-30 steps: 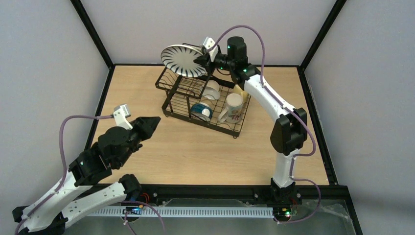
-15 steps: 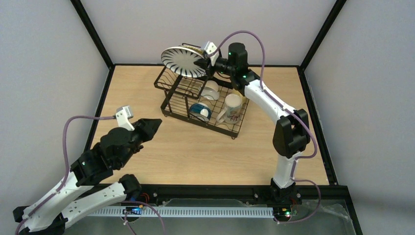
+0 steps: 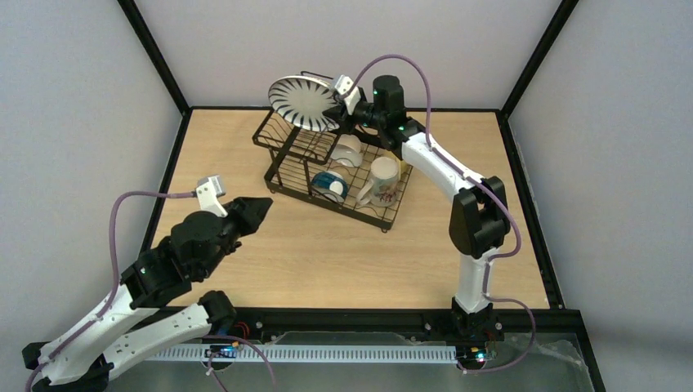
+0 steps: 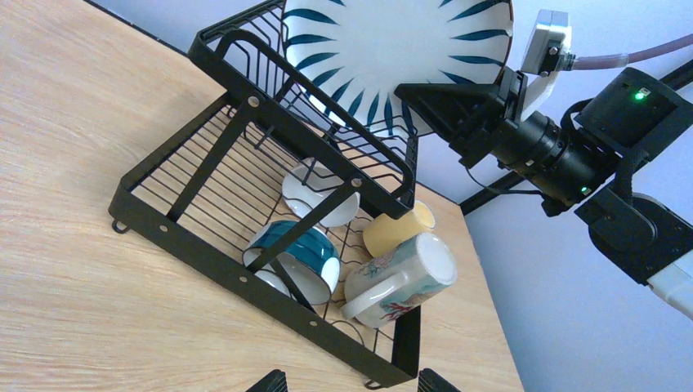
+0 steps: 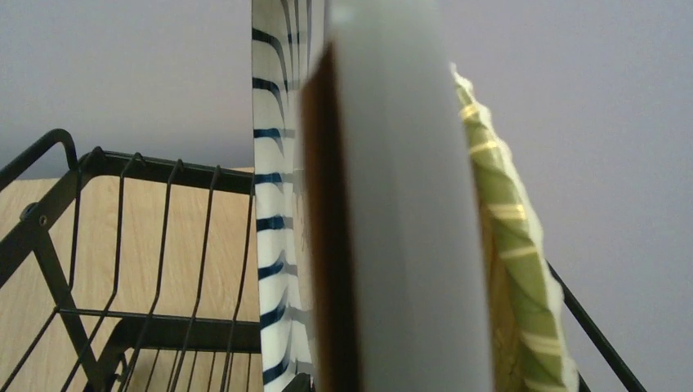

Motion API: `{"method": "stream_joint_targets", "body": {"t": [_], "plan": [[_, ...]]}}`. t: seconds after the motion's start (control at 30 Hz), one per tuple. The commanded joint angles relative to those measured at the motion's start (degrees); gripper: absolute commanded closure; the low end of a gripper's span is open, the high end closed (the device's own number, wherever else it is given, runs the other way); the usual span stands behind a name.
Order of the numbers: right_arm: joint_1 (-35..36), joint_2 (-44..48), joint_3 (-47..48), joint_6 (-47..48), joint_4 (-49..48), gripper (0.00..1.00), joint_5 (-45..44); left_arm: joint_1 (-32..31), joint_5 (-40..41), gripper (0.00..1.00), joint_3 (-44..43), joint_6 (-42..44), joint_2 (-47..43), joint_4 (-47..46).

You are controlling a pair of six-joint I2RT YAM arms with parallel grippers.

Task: Load the mixed dishes into the dish rack
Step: Insert the plate into the dish rack.

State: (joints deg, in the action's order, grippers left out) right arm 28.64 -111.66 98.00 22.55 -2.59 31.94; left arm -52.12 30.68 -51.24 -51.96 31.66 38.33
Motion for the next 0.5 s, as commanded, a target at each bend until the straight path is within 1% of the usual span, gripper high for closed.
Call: {"method": "stream_joint_targets", "body": {"t": [0.0,0.4,0.43,0.47], "plan": [[3.2,-4.2,0.1,1.4,6.3,0.52,0.4,-0.3,1.1,0.08,0.9,0.8,0.9,-1.0],[3.1,-2.9,0.9,1.5,6.1,0.46,-0.6,-0.3,0.7,0.08,1.1,0.3,1.3,-1.7],[3.2,-2.7,1.0,1.5,6.2,0.45,-0.6,-0.2,0.6,0.08,1.1,0.3,1.3,-1.9],[3.2,-2.5,1.0,1.5,6.2,0.40,-0.7,-0.3,0.5,0.08,1.1,0.2,1.4,-1.9]]}}
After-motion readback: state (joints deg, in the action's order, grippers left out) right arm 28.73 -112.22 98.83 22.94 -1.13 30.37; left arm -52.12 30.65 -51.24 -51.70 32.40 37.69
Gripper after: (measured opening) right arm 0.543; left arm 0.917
